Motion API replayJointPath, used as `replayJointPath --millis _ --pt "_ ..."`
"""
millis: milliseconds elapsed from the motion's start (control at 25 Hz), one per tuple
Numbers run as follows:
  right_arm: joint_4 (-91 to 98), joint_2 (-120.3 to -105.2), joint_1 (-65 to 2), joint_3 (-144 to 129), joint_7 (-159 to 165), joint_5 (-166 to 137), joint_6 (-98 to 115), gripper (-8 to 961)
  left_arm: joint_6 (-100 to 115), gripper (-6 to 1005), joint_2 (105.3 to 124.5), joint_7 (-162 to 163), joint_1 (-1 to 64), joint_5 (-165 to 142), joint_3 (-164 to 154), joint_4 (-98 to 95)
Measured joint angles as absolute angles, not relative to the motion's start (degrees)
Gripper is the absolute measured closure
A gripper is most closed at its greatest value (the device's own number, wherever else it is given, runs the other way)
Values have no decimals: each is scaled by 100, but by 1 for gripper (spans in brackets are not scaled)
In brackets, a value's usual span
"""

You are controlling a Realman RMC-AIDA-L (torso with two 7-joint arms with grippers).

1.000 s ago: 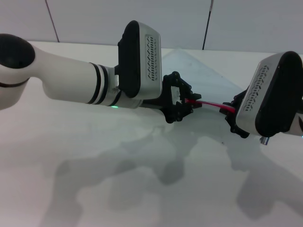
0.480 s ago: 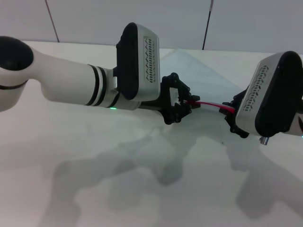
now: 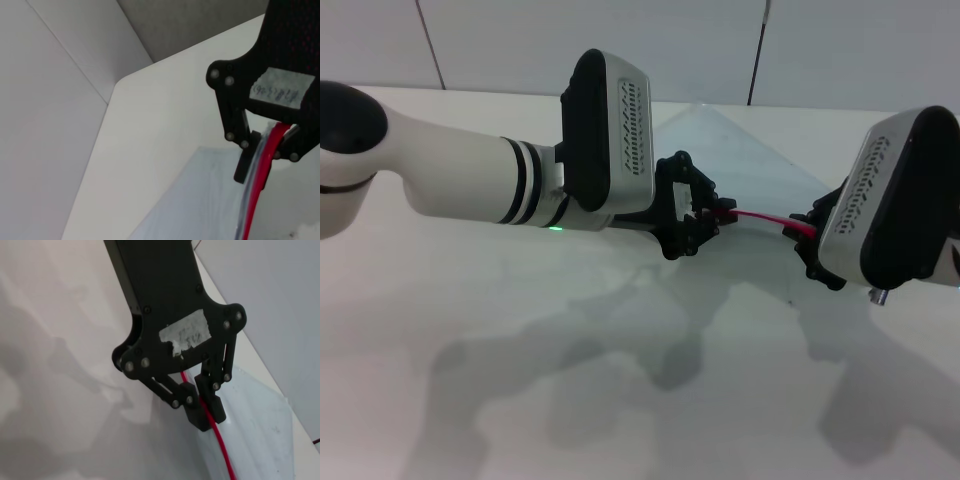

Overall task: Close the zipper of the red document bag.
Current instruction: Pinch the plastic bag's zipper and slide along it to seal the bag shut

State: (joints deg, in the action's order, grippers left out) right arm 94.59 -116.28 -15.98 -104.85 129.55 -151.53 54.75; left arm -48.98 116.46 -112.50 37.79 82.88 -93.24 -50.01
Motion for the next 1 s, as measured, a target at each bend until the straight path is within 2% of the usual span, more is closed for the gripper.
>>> replayJointPath --millis 1000 --pt "9702 -11626 -1432 -10489 12951 -15222 5438 858 -4766 922 11640 -11329 3662 8297 -9272 -4919"
